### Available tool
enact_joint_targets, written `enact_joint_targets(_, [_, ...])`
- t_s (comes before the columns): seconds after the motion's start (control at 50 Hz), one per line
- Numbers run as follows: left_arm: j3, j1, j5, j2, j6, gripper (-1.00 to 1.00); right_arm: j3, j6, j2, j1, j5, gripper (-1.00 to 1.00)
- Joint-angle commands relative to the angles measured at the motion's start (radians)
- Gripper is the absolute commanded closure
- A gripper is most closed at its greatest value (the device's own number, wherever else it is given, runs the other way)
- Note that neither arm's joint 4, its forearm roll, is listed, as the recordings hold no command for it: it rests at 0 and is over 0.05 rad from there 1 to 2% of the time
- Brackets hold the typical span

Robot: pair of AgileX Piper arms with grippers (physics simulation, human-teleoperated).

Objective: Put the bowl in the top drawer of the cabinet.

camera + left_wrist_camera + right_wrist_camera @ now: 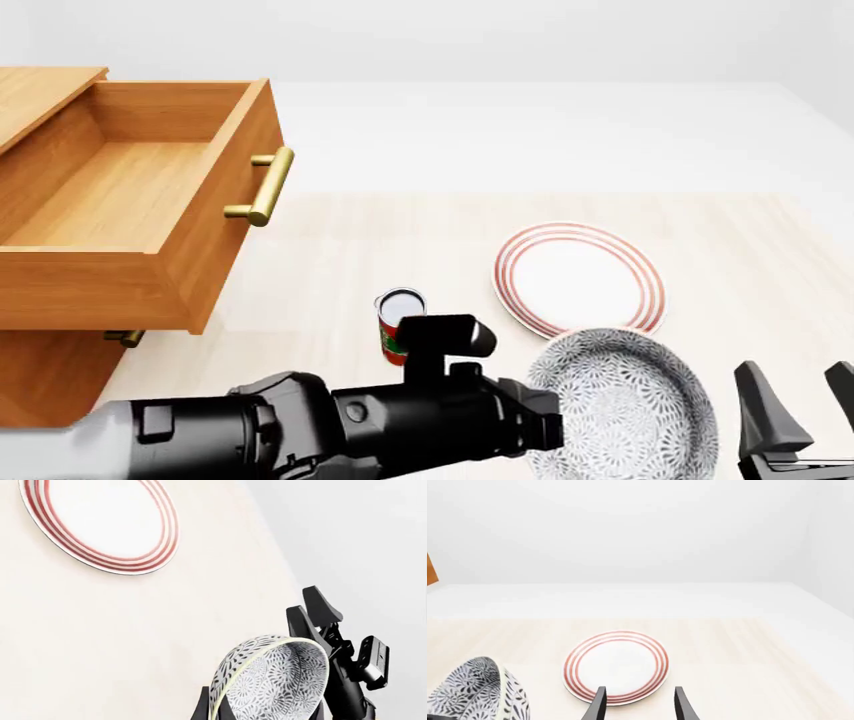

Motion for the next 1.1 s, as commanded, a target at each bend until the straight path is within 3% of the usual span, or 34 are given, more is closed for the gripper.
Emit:
enact_joint_targets(0.02, [-0.023,0.015,0.039,-0.046,0.019,1.00,0.001,0.000,-0.002,0.000,0.000,-1.00])
enact_joint_targets(1.1, [-0.143,0.109,0.261,-0.236,0.105,1.00,-0.012,0.000,0.006,0.000,0.006,-1.00])
